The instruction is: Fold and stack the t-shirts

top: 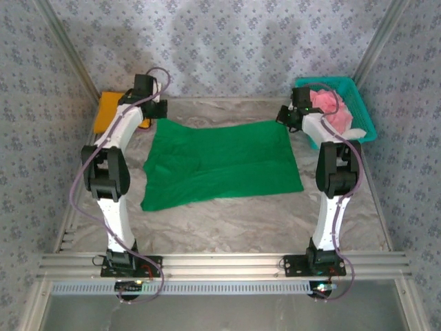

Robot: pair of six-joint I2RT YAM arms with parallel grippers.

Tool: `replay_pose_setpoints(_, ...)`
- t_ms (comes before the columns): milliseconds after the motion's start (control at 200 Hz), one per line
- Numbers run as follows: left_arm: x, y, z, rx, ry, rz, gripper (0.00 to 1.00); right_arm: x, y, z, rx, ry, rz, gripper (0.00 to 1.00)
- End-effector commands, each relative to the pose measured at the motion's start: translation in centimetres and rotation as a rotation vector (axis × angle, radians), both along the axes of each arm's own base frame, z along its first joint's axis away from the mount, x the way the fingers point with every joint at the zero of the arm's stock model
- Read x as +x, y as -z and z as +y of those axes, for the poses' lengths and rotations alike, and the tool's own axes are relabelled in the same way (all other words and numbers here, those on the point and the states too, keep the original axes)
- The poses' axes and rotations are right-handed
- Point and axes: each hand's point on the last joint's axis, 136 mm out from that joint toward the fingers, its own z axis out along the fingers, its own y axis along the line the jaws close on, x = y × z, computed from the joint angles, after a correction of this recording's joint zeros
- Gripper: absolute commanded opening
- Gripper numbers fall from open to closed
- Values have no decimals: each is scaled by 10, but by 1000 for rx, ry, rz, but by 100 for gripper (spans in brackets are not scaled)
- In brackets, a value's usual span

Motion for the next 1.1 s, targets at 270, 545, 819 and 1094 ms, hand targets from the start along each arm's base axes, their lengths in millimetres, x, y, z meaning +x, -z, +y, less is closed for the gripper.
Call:
replay_pose_setpoints(270,-56,-20,4,64,-39,-89,0,-33,-39,-15,-10,35,-81,0)
replay_pose_setpoints(545,-100,-14,22,116,-95,-77,0,-53,-33,-22,-5,51,-49,0)
replay_pose_setpoints(819,-141,1,28,104,-118,-36,0,-71,-22,-28,-3,65,-7,0)
replay_pose_setpoints(1094,-177,23,37,96,-153,10,0,-98,-11,-33,11,96,38,0)
